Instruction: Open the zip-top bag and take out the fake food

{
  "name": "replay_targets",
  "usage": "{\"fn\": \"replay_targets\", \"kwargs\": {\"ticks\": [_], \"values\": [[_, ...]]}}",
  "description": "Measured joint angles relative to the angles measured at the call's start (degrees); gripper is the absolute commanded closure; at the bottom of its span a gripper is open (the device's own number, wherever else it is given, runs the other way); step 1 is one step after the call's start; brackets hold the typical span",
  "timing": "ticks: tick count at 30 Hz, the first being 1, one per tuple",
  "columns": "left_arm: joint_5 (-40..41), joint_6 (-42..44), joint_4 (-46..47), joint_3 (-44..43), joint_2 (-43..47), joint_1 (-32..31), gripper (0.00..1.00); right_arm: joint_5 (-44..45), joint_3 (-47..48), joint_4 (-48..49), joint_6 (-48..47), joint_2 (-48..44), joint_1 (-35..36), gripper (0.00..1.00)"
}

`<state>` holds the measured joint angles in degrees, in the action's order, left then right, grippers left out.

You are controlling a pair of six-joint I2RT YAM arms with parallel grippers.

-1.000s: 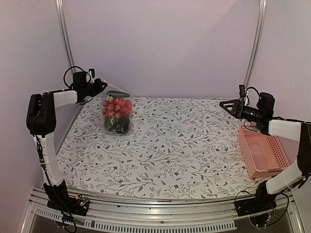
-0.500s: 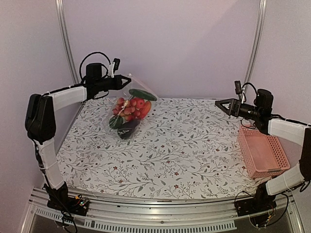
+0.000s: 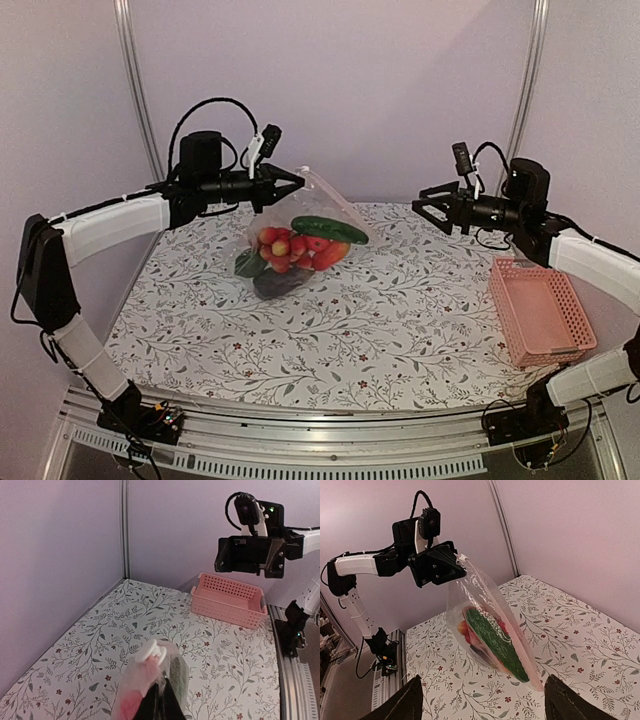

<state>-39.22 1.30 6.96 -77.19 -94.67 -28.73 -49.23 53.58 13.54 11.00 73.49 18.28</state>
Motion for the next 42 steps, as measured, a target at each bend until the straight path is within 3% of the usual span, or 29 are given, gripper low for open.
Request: {"fn": "replay_targets", "kwargs": {"ticks": [12, 19, 24, 26, 32, 38, 42], "values": [[-3.37, 6.14, 2.54, 8.44, 3.61, -9.99, 1.0, 9.73, 10.54, -11.5, -15.72, 4.31, 19.26, 0.36], [-2.97, 6.14, 4.0, 8.59, 4.28, -11.5, 1.0, 15.54, 11.8, -14.47, -20.2, 9.84, 25.77, 0.49], [-2.32, 6.1, 4.11, 8.63, 4.31, -11.74, 1.0, 20.79, 12.81, -15.98, -21.88, 12.39, 27.61, 0.81], [-2.12, 6.14, 4.09, 8.79, 4.48, -11.78, 1.0, 22.82, 13.05, -16.35, -22.08, 12.44, 27.65, 0.98], [-1.29, 7.48, 3.87, 11.17, 8.22, -11.85, 0.88, 26.6, 14.69, -18.08, -23.85, 12.44, 27.8, 1.0], [0.5, 8.41, 2.95, 11.74, 12.63, -11.82, 0.41, 28.0, 17.59, -22.34, -26.71, 12.39, 27.8, 1.0], [2.23, 7.98, 2.82, 11.87, 13.44, -11.82, 0.23, 27.87, 20.46, -25.49, -28.98, 12.35, 27.8, 1.0]]}}
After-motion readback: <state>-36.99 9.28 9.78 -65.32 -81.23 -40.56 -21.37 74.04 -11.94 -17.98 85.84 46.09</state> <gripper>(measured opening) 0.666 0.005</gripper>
